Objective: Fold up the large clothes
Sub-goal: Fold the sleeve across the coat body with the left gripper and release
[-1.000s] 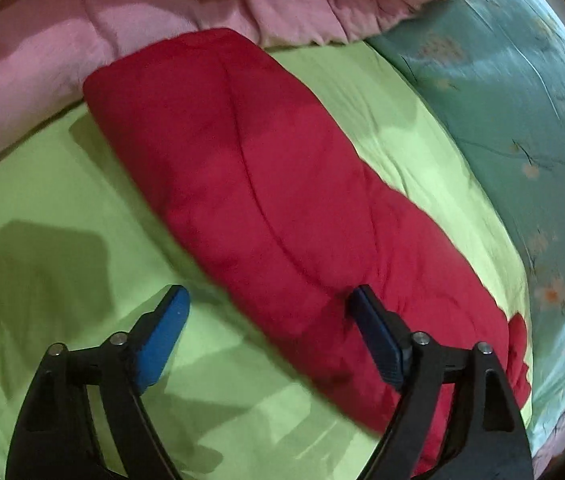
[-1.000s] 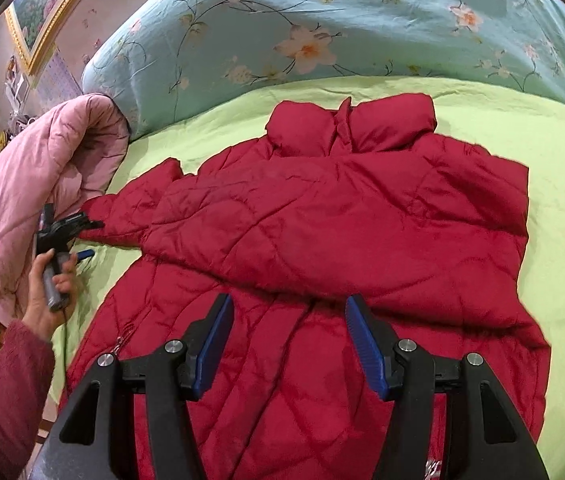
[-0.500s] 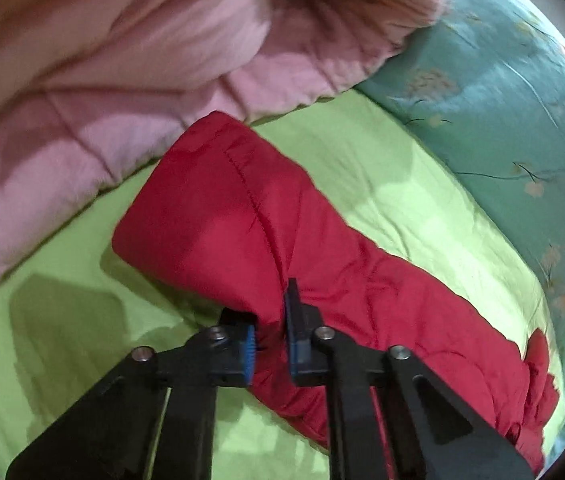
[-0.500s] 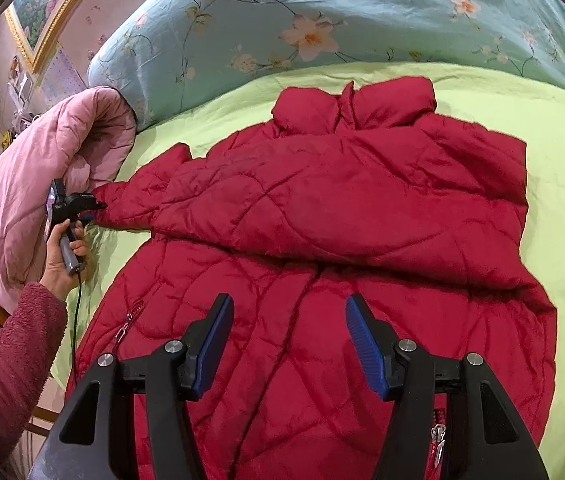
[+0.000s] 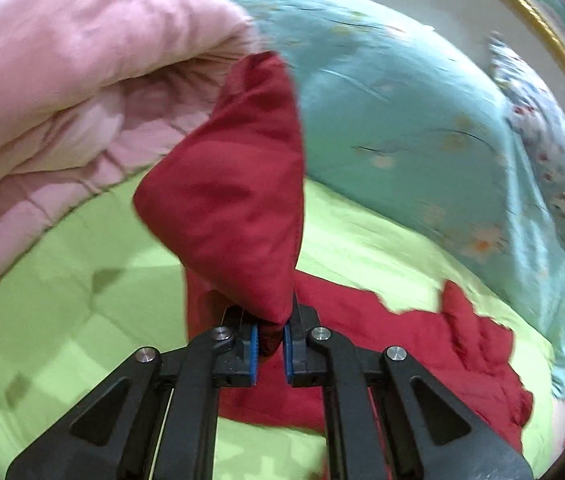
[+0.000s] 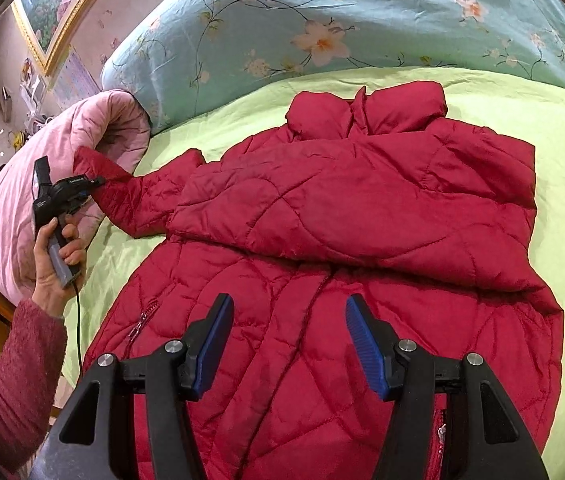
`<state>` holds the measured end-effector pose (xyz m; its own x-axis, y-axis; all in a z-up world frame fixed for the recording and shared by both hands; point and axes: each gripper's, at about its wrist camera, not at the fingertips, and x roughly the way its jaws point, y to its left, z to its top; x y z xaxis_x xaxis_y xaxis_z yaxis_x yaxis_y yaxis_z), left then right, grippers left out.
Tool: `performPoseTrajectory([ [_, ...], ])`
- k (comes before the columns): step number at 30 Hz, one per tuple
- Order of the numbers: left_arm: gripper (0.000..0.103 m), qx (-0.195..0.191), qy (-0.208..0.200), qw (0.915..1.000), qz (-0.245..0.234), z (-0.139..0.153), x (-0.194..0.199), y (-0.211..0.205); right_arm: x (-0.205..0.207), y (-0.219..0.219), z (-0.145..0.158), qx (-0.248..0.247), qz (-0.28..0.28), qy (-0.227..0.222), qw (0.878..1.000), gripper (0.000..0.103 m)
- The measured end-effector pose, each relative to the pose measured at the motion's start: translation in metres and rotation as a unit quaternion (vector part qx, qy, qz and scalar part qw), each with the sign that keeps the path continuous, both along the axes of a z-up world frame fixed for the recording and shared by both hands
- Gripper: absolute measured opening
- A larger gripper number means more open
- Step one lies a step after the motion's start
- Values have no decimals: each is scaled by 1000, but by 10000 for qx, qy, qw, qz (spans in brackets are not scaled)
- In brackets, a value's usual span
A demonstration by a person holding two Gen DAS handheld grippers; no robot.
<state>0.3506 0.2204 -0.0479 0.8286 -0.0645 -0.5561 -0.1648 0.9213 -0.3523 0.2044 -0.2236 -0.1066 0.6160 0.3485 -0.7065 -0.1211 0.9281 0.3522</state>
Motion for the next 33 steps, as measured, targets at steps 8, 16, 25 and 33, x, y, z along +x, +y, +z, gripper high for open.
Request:
performPoseTrajectory([
  [8,6,-106,-157,9951,-968,17,-27,-95,0,-26,-2,224,-329,-24,9992,60],
  [16,6,100,-179,9794,-2010,22,-48,-209,-3,-61,-1,582,-688,-73,9959,61],
  [25,6,361,177,9539,-2973,1,-49,-335,-12,-113,9,760,-1225,-254,9892,61],
  [33,6,754,488,9375,-3361,-30,-50,-402,-22,-160,5,1002,-1659,-251,9807,62],
])
